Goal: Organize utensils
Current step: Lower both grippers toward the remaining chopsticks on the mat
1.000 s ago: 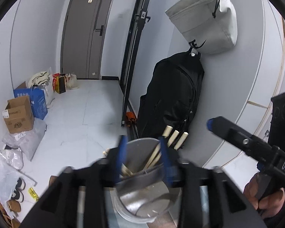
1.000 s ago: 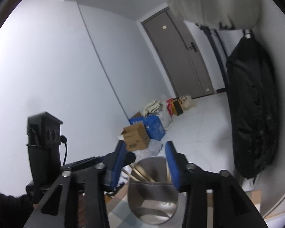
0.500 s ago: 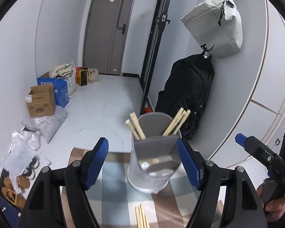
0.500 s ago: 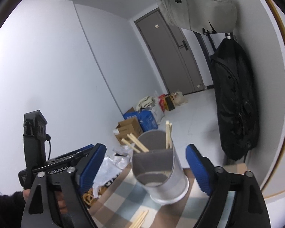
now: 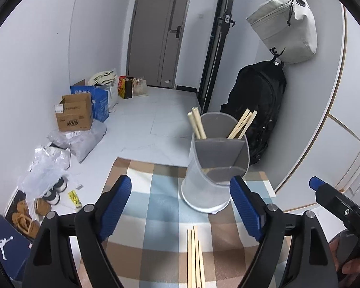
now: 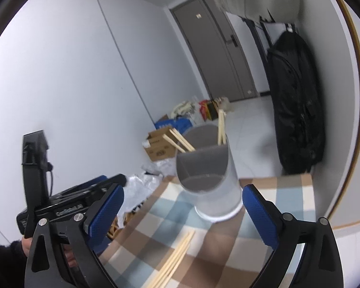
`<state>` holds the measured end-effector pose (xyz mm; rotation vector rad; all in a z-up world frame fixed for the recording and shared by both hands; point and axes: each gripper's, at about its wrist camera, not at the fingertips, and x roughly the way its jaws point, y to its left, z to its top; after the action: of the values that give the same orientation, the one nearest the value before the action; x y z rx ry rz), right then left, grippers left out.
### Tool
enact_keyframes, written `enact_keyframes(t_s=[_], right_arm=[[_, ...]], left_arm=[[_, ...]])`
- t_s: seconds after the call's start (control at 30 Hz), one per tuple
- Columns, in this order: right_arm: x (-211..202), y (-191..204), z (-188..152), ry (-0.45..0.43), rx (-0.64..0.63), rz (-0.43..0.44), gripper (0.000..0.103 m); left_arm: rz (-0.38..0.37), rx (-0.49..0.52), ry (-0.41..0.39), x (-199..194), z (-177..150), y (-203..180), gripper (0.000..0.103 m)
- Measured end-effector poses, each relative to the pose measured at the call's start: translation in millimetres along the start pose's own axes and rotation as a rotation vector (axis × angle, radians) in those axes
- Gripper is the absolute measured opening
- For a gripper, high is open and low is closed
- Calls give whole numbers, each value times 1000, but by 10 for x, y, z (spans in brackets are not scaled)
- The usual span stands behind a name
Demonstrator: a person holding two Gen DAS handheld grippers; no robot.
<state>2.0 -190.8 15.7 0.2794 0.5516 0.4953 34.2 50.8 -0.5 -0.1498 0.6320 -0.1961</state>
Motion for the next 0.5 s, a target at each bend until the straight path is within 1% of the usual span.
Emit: enact_keyframes(t_s=[0.23, 0.37, 0.43, 0.47, 0.5], right_arm=[[244, -19, -211, 132, 33, -8, 102], [410, -4, -328, 201, 29, -5, 102], [589, 2, -379, 286, 32, -9, 101], [638, -1, -396, 308, 36, -5, 100], [716, -1, -414, 338, 45, 8, 96]], left_arm=[[26, -24, 55, 73, -244, 198, 82], [50, -58, 82, 105, -309, 318, 82], [73, -63, 91, 121, -307, 373, 82], [92, -63, 91, 121, -311, 395, 82], [97, -67, 88, 111, -312, 428, 82]])
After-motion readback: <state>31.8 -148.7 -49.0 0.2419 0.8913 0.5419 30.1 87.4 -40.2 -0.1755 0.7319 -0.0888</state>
